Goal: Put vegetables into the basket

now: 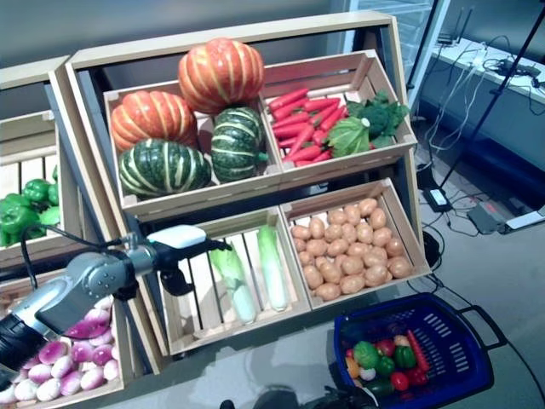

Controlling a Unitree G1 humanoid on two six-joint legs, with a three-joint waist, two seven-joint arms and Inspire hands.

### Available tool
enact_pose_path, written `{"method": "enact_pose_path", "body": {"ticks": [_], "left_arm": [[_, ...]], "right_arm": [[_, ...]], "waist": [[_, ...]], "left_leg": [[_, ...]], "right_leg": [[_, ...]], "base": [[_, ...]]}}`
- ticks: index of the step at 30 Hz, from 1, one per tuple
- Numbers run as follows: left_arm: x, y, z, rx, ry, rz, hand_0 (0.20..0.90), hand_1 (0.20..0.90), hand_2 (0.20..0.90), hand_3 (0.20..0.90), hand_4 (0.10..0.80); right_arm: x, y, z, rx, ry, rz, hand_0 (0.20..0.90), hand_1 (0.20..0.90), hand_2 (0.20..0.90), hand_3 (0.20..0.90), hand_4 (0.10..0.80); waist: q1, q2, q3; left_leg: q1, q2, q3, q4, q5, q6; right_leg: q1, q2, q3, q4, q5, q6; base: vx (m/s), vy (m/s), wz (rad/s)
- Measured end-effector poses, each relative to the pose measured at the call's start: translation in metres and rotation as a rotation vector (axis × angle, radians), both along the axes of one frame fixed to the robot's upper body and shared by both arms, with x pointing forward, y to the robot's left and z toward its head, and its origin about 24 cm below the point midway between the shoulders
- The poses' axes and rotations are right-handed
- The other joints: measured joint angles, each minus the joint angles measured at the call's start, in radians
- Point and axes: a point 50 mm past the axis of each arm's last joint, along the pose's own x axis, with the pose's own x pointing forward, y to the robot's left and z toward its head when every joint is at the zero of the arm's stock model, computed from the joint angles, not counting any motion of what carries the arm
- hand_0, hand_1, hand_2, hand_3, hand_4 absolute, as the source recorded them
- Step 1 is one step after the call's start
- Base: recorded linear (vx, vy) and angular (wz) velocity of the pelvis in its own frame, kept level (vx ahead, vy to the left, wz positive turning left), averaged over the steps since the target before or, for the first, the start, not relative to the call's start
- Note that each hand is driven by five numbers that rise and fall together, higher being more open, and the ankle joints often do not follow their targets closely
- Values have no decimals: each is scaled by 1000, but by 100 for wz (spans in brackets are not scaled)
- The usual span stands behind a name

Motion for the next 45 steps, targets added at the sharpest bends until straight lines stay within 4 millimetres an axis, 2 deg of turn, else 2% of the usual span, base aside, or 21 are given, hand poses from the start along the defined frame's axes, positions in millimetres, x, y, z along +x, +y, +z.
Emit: {"method": "enact_pose_path", "body": {"ticks": [4,10,17,25,27,30,36,39,45], "left_arm": [[2,-4,-1,168,-5,-83,900,900,900,900,800],[-1,-7,-7,310,-26,-170,900,900,900,900,800],[2,2,-15,398,-101,-176,900,900,900,900,800],[9,21,-30,455,-309,-186,900,900,900,900,800],[15,25,-35,439,-386,-175,900,900,900,900,800],[24,32,-38,422,-490,-164,900,900,900,900,800],[49,36,-20,431,-643,-134,900,900,900,900,800],[63,40,-1,453,-728,-117,900,900,900,900,800],[88,48,38,508,-862,-46,900,900,900,900,800]], "right_arm": [[0,-3,1,1,-5,-3,900,900,900,900,800],[0,-5,1,13,-7,-7,900,900,900,900,800],[3,-5,2,14,-18,-3,900,900,900,900,800],[7,-5,4,12,-45,9,900,900,900,900,800],[14,-8,6,6,-71,21,900,900,900,900,800],[34,-12,14,-1,-124,33,900,900,900,900,800],[79,-20,35,-29,-247,63,900,900,900,900,800],[100,-19,46,-21,-315,73,900,900,900,900,800],[132,-12,66,-13,-436,115,900,900,900,900,800]], "waist": [[-3,1,0],[-13,1,-1],[-34,0,0],[-41,-6,4],[-42,-5,27],[-56,-5,100],[-66,-10,277],[-87,-21,342],[-94,-47,424]], "left_leg": [[-2,-1,-2,0,0,0],[-9,0,-2,0,0,-1],[-17,0,-1,0,0,-1],[-58,0,4,3,10,-5],[-73,-1,5,7,16,-3],[-95,-3,6,9,26,-2],[-156,0,4,51,29,-4],[-193,3,-4,77,29,-4],[-298,16,-15,157,23,-11]], "right_leg": [[-1,0,-2,0,-1,1],[-9,1,-2,0,0,2],[-17,1,-1,0,1,4],[-62,3,2,1,6,5],[-80,4,5,5,14,1],[-106,6,7,13,20,-2],[-190,5,32,86,16,-11],[-233,4,32,128,6,-18],[-367,-2,40,275,-44,-35]], "base": [[30,8,1],[0,0,0],[0,0,0],[-63,32,-1],[-148,48,-2],[-173,32,-3],[-112,14,-9],[-116,-6,3],[-104,-22,1]]}}
